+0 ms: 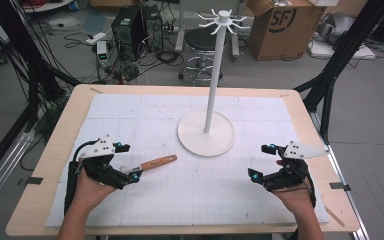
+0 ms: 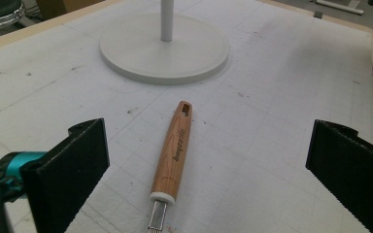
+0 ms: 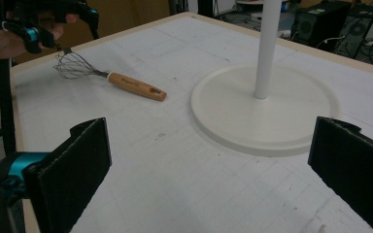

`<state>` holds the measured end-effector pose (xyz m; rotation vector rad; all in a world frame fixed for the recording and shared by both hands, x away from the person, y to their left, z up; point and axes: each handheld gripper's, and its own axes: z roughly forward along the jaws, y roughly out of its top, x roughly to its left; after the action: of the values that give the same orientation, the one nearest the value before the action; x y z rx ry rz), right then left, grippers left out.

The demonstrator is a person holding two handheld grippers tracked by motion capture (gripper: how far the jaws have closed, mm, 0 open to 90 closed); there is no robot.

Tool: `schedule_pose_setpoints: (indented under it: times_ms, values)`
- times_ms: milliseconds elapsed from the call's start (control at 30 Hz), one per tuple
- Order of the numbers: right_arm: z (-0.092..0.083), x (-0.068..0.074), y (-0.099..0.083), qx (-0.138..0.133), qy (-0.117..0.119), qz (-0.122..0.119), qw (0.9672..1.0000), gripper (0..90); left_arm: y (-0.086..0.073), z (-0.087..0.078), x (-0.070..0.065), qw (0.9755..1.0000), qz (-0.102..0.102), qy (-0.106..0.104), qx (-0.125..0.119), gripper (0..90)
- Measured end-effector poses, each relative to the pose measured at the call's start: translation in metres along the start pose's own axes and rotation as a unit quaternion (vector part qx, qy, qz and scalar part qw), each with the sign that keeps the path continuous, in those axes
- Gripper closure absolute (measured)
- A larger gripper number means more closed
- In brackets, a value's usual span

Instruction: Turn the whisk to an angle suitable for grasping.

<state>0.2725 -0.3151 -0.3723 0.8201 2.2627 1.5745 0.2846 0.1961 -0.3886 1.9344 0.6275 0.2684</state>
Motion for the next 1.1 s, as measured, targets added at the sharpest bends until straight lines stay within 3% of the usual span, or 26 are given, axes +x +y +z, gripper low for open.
schedule_pose_setpoints:
  times_ms: [767, 1100]
  values:
    - [-0.0008, 0.0030, -0.0011, -0.001, -0.007, -0.004, 1.0000, 0.5, -0.0017, -0.0017, 0.0001, 0.9999, 0.008, 0.002, 0.009, 2.4]
    - [-0.0050, 0.0003, -0.0003, -0.005, -0.010, 0.000, 0.9999, 0.5, -0.0012, 0.0027, -0.0011, 0.9992, 0.016, 0.011, 0.034, 2.4]
